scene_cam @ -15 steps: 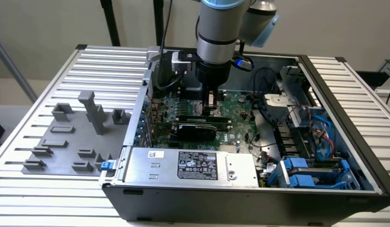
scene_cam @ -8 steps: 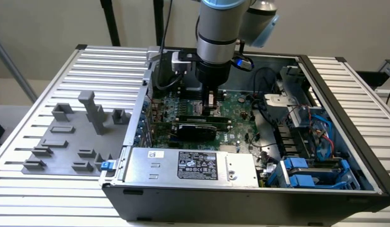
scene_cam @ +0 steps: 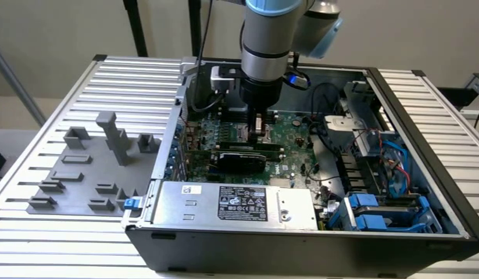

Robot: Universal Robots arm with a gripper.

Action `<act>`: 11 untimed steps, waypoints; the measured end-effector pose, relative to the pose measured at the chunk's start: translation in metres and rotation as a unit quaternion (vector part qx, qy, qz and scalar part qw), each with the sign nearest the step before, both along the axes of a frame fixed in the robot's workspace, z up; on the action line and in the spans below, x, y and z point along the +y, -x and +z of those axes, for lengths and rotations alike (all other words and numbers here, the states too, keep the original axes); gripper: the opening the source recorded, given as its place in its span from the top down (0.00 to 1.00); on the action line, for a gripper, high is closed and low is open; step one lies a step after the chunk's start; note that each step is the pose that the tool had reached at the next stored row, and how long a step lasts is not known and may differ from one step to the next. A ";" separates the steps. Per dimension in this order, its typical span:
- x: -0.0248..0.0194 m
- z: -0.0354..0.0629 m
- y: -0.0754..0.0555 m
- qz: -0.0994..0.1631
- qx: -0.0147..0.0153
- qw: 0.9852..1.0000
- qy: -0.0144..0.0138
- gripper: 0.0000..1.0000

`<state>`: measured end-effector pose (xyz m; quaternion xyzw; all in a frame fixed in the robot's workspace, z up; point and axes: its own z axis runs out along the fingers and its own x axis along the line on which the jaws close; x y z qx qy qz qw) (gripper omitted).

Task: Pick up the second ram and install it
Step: 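Press down the second ram until it locks into place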

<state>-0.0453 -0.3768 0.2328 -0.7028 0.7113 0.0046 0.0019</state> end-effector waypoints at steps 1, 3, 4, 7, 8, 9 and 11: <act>0.0000 -0.0011 0.000 0.000 0.000 1.000 0.000 0.89; -0.0001 -0.0036 0.001 0.000 0.000 1.000 0.001 0.89; -0.0001 -0.0049 0.001 0.000 0.000 1.000 0.001 0.89; 0.0000 -0.0078 0.001 0.000 0.000 1.000 0.000 0.89; 0.0000 -0.0078 0.001 0.000 0.000 1.000 0.000 0.89; 0.0001 -0.0078 0.001 0.000 0.000 1.000 0.000 0.89; 0.0003 -0.0056 0.001 0.000 0.000 1.000 -0.001 0.89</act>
